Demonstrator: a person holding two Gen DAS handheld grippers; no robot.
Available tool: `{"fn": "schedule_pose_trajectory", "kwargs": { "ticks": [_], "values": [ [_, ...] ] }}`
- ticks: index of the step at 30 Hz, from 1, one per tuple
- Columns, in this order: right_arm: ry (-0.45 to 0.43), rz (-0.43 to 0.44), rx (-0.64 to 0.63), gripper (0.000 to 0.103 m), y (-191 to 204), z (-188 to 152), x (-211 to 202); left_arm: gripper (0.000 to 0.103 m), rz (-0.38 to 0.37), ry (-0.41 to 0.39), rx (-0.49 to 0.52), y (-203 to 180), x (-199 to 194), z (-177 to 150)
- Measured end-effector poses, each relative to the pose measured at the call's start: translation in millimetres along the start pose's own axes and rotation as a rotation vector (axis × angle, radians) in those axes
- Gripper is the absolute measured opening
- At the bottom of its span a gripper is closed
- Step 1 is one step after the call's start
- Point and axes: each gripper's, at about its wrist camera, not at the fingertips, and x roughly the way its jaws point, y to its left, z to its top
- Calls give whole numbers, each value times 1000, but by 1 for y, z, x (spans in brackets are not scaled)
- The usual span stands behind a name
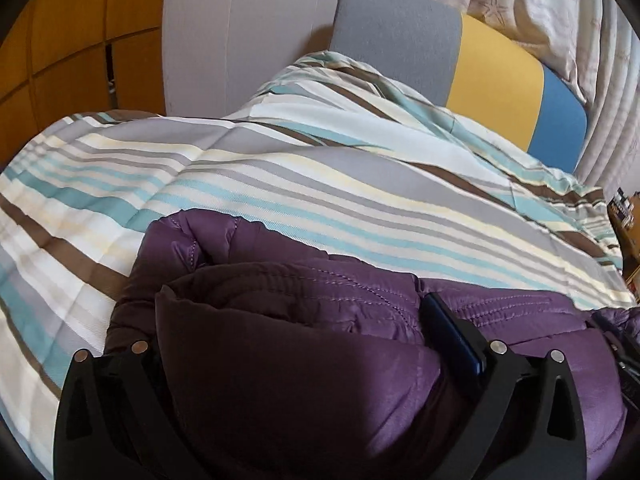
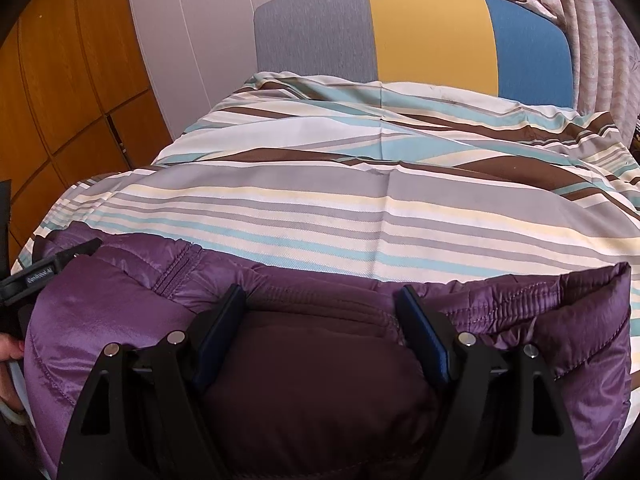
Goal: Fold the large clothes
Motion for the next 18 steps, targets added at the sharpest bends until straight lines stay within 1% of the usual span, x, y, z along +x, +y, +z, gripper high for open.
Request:
{"fn": "schedule_pose_trajectory", "kwargs": {
  "ticks": [3, 6, 10, 12, 13, 15, 17, 18],
  "values": [
    [-24, -2, 2, 78, 0, 0, -6, 100, -18, -2, -12, 0, -1, -2],
    [-76, 14, 10, 79, -3, 0, -28, 100, -19, -4, -12, 1, 0, 0],
    [-111, -35, 2, 79, -22, 2, -57, 100, -18, -7, -12, 0, 0, -1],
    [-105, -68, 22, 79, -36, 2, -59, 100, -18, -7, -13, 0, 0, -1],
    [-91, -81, 42, 78, -48, 2, -55, 100, -17, -7, -12, 0, 0, -1],
    [-73, -98, 60, 79, -60, 0, -49, 100, -18, -7, -13, 1, 0, -1],
    [-64, -106, 70, 79, -65, -6, -40, 100, -18, -8, -13, 0, 0, -1],
    [-61, -125, 65, 79, -64, -9, -36, 100, -18, -8, -13, 0, 0, -1]
  ]
}}
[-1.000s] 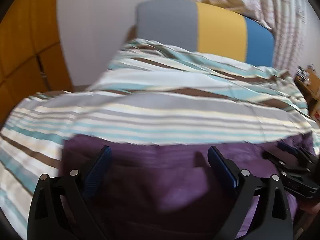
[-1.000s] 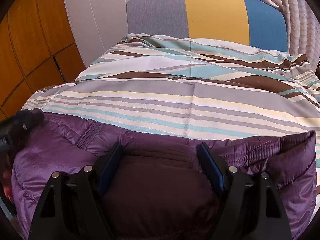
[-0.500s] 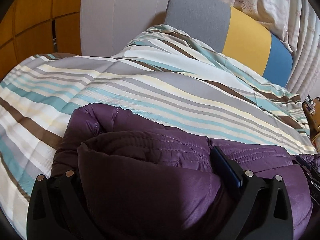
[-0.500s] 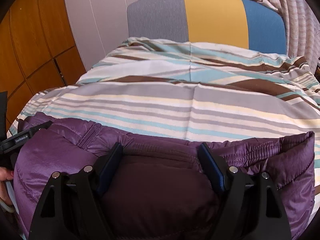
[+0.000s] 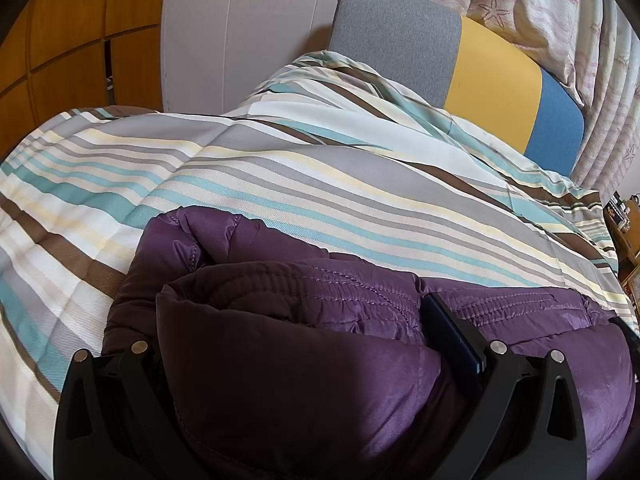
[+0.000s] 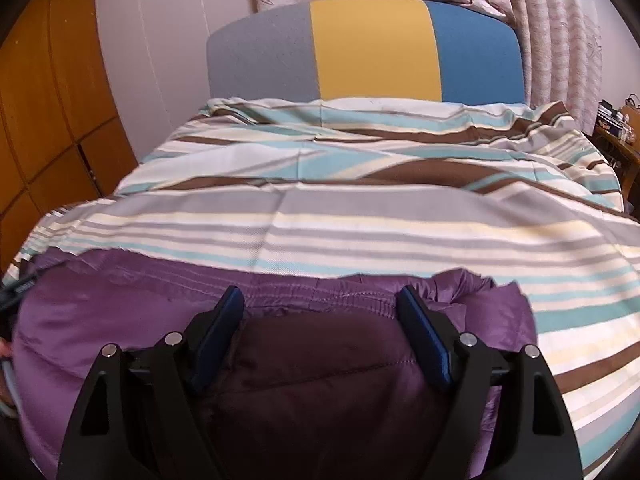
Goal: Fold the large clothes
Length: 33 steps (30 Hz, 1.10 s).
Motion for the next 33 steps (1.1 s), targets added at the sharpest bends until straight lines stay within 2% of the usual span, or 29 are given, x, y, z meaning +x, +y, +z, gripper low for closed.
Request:
{"fn": "schedule_pose_trajectory", "kwargs": {
  "ticks": [4, 11, 14, 18, 22, 24, 27, 30, 33],
  "values": [
    [18, -78, -38, 80, 10, -4, 11, 100, 4, 3, 1, -1, 0, 0],
    [26, -68, -24, 82, 4, -6, 14, 100, 24, 1, 8, -3, -3, 1],
    [27, -58, -19, 82, 3, -5, 14, 100, 56, -5, 11, -4, -14, -3],
    [23, -56, -18, 83, 3, -5, 13, 100, 39, -18, 9, 6, -37, -8],
    [20, -60, -20, 83, 4, -5, 12, 100, 51, -98, 33, 17, -69, -18],
    [16, -68, -23, 83, 5, -5, 11, 100, 103, -144, 84, 17, -75, -23],
    [14, -71, -25, 84, 7, -5, 10, 100, 76, -97, 76, 24, -60, -26],
    [16, -74, -26, 84, 8, -5, 12, 100, 15, 12, 29, 33, -33, -23],
    [22, -74, -24, 84, 8, -5, 13, 100, 11, 32, 23, 34, -27, -23]
  ]
}}
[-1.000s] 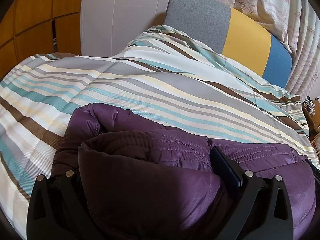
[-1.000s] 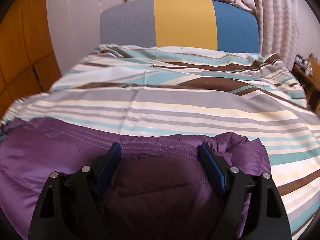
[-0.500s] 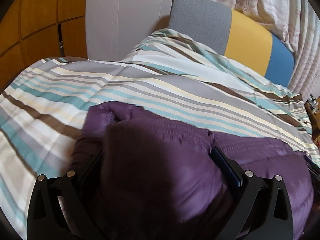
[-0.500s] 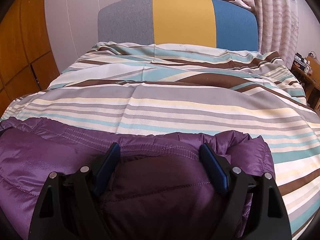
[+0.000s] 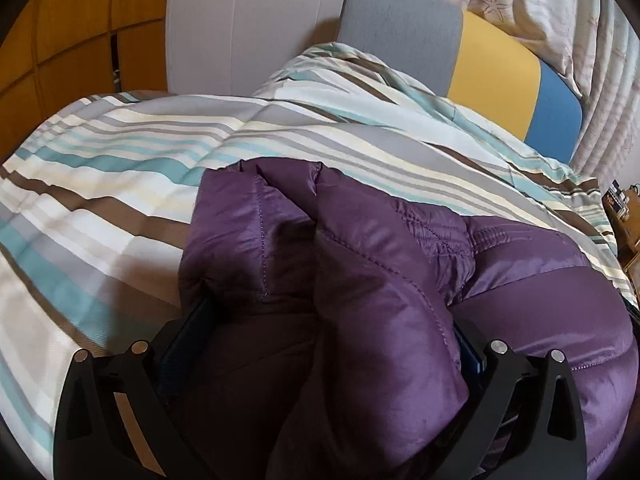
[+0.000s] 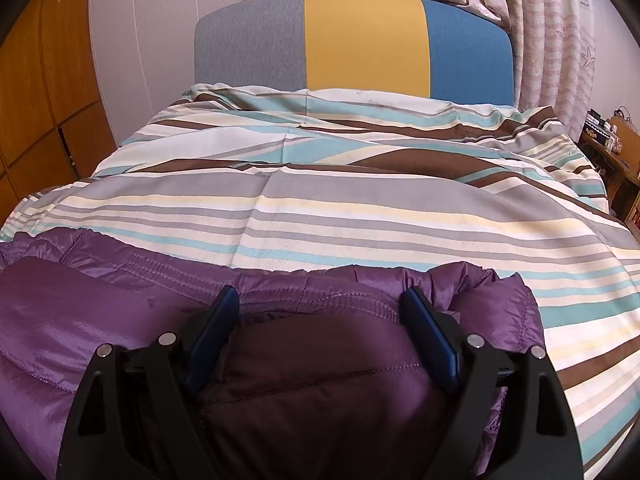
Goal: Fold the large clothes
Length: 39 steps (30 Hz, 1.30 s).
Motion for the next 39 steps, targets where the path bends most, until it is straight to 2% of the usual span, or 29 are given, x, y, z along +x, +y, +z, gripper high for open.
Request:
{"fn": "schedule_pose_trajectory", "kwargs": {
  "ticks": [5, 8, 12, 16, 18, 21, 23, 26, 28, 30, 34, 37, 39],
  "values": [
    [21, -17, -14, 84, 3, 4, -2, 100, -4, -4, -10, 2, -9, -2],
    [32, -45, -27, 89, 6, 9, -15, 100, -3, -16, -30, 2, -28, -6],
    [-3, -3, 21, 89, 5, 3, -44, 100, -48, -79, -101, 14, -61, -23],
    [-36, 49, 79, 89, 9, -15, -78, 100, -75, -101, -236, 35, -83, -47],
    [-54, 69, 84, 89, 15, -25, -94, 100, -97, -82, -328, 46, -90, -62],
    [-65, 94, 95, 89, 25, -39, -112, 100, -130, -47, -399, 50, -95, -83],
    [-71, 116, 105, 84, 34, -50, -124, 100, -154, -46, -408, 48, -101, -97],
    [-71, 154, 97, 69, 49, -61, -138, 100, -174, -54, -383, 39, -112, -108],
    [-62, 208, 78, 44, 61, -65, -145, 100, -216, -54, -397, 34, -120, -118],
    [-55, 262, 25, 35, 78, -67, -152, 100, -255, -58, -425, 29, -128, -129],
    [-64, 311, -72, 29, 114, -67, -160, 100, -294, -67, -444, 18, -136, -141],
    [-61, 277, -116, 26, 129, -66, -153, 98, -304, -55, -430, 10, -137, -143],
    [-26, 254, -97, 25, 131, -67, -137, 98, -336, -52, -444, 6, -138, -144]
  ]
}}
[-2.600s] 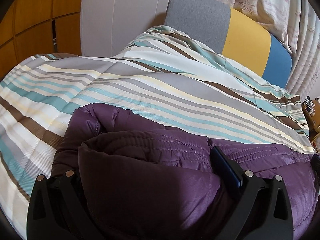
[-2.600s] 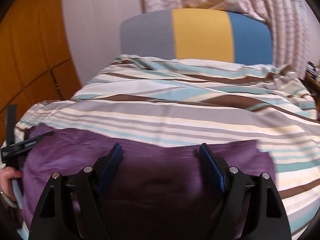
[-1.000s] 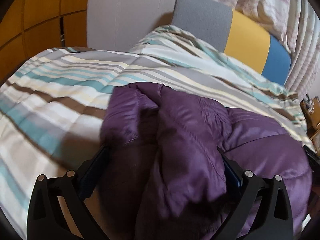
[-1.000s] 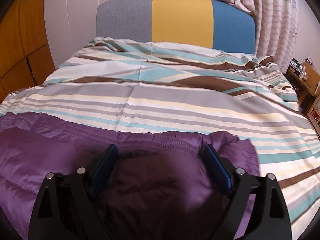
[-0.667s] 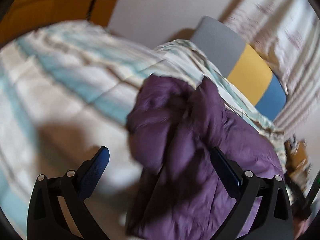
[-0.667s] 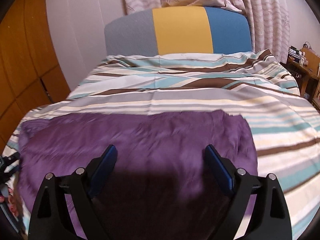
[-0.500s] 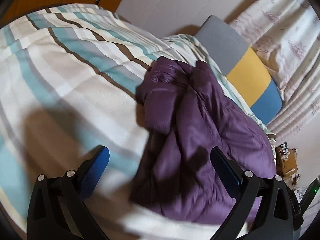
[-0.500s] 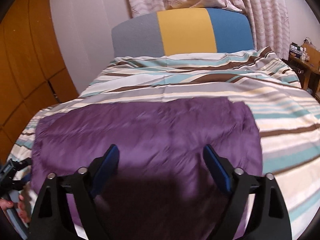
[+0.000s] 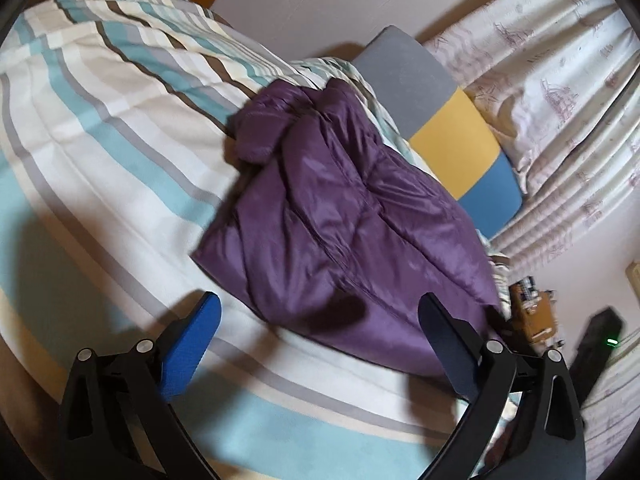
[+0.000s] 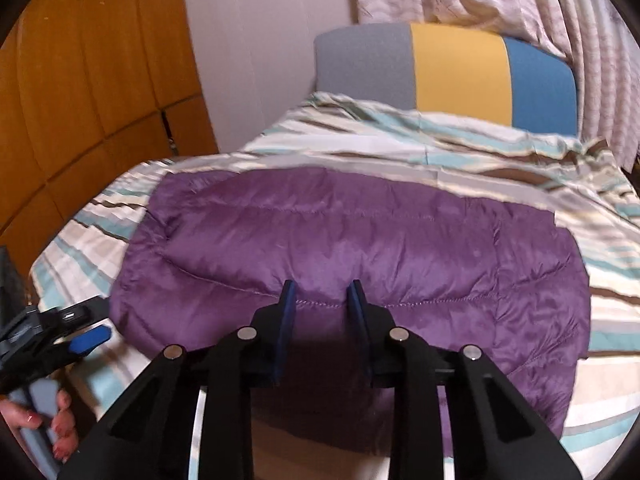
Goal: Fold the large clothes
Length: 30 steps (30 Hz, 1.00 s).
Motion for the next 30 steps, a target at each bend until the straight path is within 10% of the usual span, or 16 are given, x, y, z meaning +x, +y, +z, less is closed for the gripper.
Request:
{"fn": "schedule_pose_trajectory", "kwargs": {
  "ticks": [10, 19, 23, 30],
  "values": [
    [76, -20, 13, 25, -10, -19, 39, 98, -16, -8, 51, -20, 24, -10],
    [59, 2, 39, 25, -19, -26, 34, 98, -64, -141, -147, -2, 49, 28],
    [57, 11, 49, 25, -21, -26, 33, 63, -58, -184, -285, 11, 57, 31],
    [63, 23, 60, 25, -26, -25, 33, 32, -91, -191, -326, 15, 63, 36]
  ]
}}
